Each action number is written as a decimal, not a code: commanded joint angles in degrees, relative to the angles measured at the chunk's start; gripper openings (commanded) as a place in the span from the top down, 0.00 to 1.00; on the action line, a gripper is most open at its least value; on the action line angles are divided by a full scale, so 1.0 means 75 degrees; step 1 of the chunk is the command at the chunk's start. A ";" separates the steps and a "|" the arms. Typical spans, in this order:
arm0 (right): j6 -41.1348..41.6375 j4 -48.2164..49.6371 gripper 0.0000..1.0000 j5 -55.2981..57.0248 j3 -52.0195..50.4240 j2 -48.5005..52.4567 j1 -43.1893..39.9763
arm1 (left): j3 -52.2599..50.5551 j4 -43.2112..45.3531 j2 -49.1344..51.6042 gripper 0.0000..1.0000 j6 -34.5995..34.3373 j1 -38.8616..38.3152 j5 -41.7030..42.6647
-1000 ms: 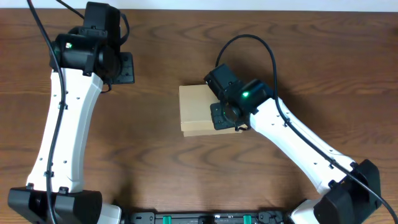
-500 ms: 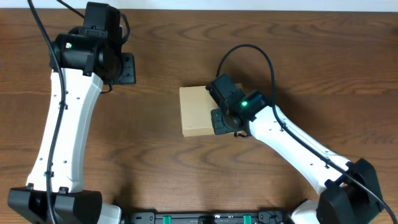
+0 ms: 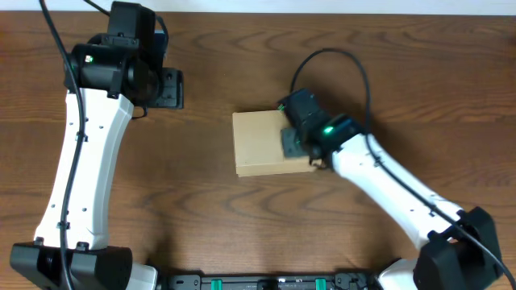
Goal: Pack container
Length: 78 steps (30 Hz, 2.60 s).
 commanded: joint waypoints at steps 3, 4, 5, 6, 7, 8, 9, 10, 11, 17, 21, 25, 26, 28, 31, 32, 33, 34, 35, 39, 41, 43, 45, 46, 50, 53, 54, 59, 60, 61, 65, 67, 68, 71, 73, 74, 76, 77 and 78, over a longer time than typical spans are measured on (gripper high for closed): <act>-0.2157 0.1067 0.11 0.1711 0.0478 -0.0758 -0.1411 | 0.0128 0.0254 -0.0085 0.11 0.0714 0.0452 0.0455; -0.2471 0.1320 0.09 0.1728 0.0478 -0.0839 -0.1743 | 0.0128 0.0300 -0.0099 0.07 0.0889 0.0571 0.0545; -0.2594 0.1445 0.07 0.1670 0.0478 -0.0909 -0.2020 | 0.0128 0.0341 -0.0108 0.04 0.1064 0.0653 0.0638; -0.2582 0.1472 0.07 0.1594 0.0478 -0.0994 -0.2296 | 0.0122 0.0396 -0.0137 0.05 0.1291 0.0743 0.0737; -0.2565 0.1460 0.09 0.1486 0.0469 -0.1087 -0.2570 | 0.0111 0.0437 -0.0175 0.04 0.1434 0.0804 0.0790; -0.2428 0.1454 0.09 0.1451 0.0437 -0.1207 -0.2818 | 0.0087 0.0498 -0.0236 0.05 0.1454 0.0871 0.0810; -0.2273 0.1483 0.09 0.1413 0.0344 -0.1373 -0.3066 | 0.0038 0.0554 -0.0335 0.05 0.1463 0.0933 0.0915; -0.2226 0.1527 0.09 0.1396 0.0239 -0.1539 -0.3241 | -0.0029 0.0589 -0.0431 0.04 0.1495 0.0973 0.1003; -0.2235 0.1571 0.09 0.1381 0.0108 -0.1725 -0.3395 | -0.0154 0.0656 -0.0574 0.04 0.1495 0.1017 0.1084; -0.2296 0.2264 0.09 0.0863 -0.1486 -0.3127 -0.3888 | -0.2559 0.2063 -0.2387 0.05 0.1422 0.1090 0.1306; -0.2328 0.2821 0.09 0.0562 -0.2888 -0.4159 -0.3911 | -0.4709 0.2984 -0.3858 0.04 0.0589 0.1233 0.1303; -0.2261 0.2856 0.09 0.0189 -0.4010 -0.5144 -0.3902 | -0.6298 0.3133 -0.5243 0.05 -0.0128 0.1521 0.1285; -0.2259 0.2838 0.09 0.0178 -0.4278 -0.5403 -0.3899 | -0.6595 0.3136 -0.5552 0.05 -0.0128 0.1547 0.1209; -0.2267 0.2833 0.02 0.0184 -0.4718 -0.5922 -0.3899 | -0.7169 0.3147 -0.6295 0.05 -0.0137 0.1559 0.0801; -0.2442 0.2865 0.01 0.0303 -0.5050 -0.6519 -0.3899 | -0.7495 0.3249 -0.6895 0.05 -0.0373 0.1559 0.0032; -0.2506 0.2871 0.01 0.0460 -0.5094 -0.6610 -0.3899 | -0.7533 0.3270 -0.6994 0.05 -0.0376 0.1559 -0.0122; -0.2500 0.2865 0.01 0.0720 -0.5117 -0.6647 -0.3902 | -0.7536 0.3255 -0.7061 0.04 -0.0376 0.1559 -0.0213; -0.2503 0.2865 0.01 0.1032 -0.5129 -0.6636 -0.3902 | -0.7536 0.3241 -0.7082 0.05 -0.0373 0.1559 -0.0230; -0.2506 0.2830 0.01 0.1352 -0.5132 -0.6586 -0.3902 | -0.7536 0.3220 -0.7085 0.05 -0.0376 0.1559 -0.0227; -0.2961 0.2498 0.01 0.1463 -0.5132 -0.6388 -0.3899 | -0.7539 0.3258 -0.7055 0.05 0.0187 0.1559 -0.0224; -0.2707 0.2465 0.01 0.1489 -0.5144 -0.6373 -0.3896 | -0.7574 0.3366 -0.7058 0.05 0.0370 0.1559 -0.0262; -0.2296 0.2626 0.01 0.1856 -0.5182 -0.6441 -0.3896 | -0.7659 0.3552 -0.7102 0.05 0.0067 0.1559 -0.0411; -0.1938 0.2876 0.01 0.2355 -0.5263 -0.6592 -0.3885 | -0.7866 0.3861 -0.7254 0.05 -0.0061 0.1556 -0.0501; -0.1903 0.2993 0.01 0.2477 -0.5321 -0.6682 -0.3870 | -0.8026 0.4065 -0.7385 0.05 -0.0041 0.1556 -0.0452; -0.1891 0.3331 0.01 0.2401 -0.5799 -0.7067 -0.3765 | -0.8967 0.5007 -0.8189 0.05 0.0446 0.1550 0.0233; -0.1824 0.3348 0.01 0.2122 -0.6169 -0.7230 -0.3649 | -0.9535 0.5485 -0.8798 0.04 0.0425 0.1550 0.0536; -0.1731 0.3378 0.01 0.1900 -0.6266 -0.7259 -0.3605 | -0.9643 0.5639 -0.8961 0.05 0.0431 0.1550 0.0676; -0.1784 0.3946 0.01 0.1612 -0.6612 -0.7280 -0.3366 | -0.9748 0.5727 -0.9329 0.05 0.0527 0.1550 0.0737; -0.1976 0.4156 0.01 0.1603 -0.6671 -0.7280 -0.3319 | -0.9748 0.5727 -0.9326 0.04 0.0548 0.1550 0.0734; -0.2127 0.4313 0.01 0.1603 -0.6709 -0.7280 -0.3284 | -0.9751 0.5727 -0.9326 0.05 0.0542 0.1550 0.0737; -0.2299 0.4581 0.01 0.1571 -0.6741 -0.7280 -0.3226 | -0.9751 0.5630 -0.9326 0.04 0.0507 0.1550 0.0764; -0.2296 0.4605 0.01 0.1539 -0.6741 -0.7280 -0.3226 | -0.9751 0.5517 -0.9326 0.05 0.0507 0.1550 0.0761; -0.2296 0.4605 0.01 0.1524 -0.6741 -0.7280 -0.3226 | -0.9751 0.5438 -0.9326 0.05 0.0507 0.1550 0.0764; -0.2296 0.4599 0.01 0.1521 -0.6741 -0.7280 -0.3226 | -0.9751 0.5103 -0.9326 0.05 0.0510 0.1550 0.0761; -0.2296 0.4555 0.01 0.1521 -0.6741 -0.7280 -0.3226 | -0.9751 0.4774 -0.9326 0.05 0.0510 0.1550 0.0761; -0.2296 0.4523 0.01 0.1521 -0.6741 -0.7280 -0.3226 | -0.9751 0.4607 -0.9326 0.05 0.0510 0.1550 0.0761; -0.2296 0.4462 0.01 0.1524 -0.6741 -0.7280 -0.3226 | -0.9751 0.4261 -0.9326 0.05 0.0510 0.1550 0.0761; -0.2296 0.4436 0.01 0.1521 -0.6741 -0.7280 -0.3226 | -0.9751 0.4054 -0.9326 0.04 0.0510 0.1550 0.0761; -0.2296 0.4427 0.01 0.1524 -0.6741 -0.7280 -0.3226 | -0.9751 0.3879 -0.9326 0.05 0.0510 0.1550 0.0761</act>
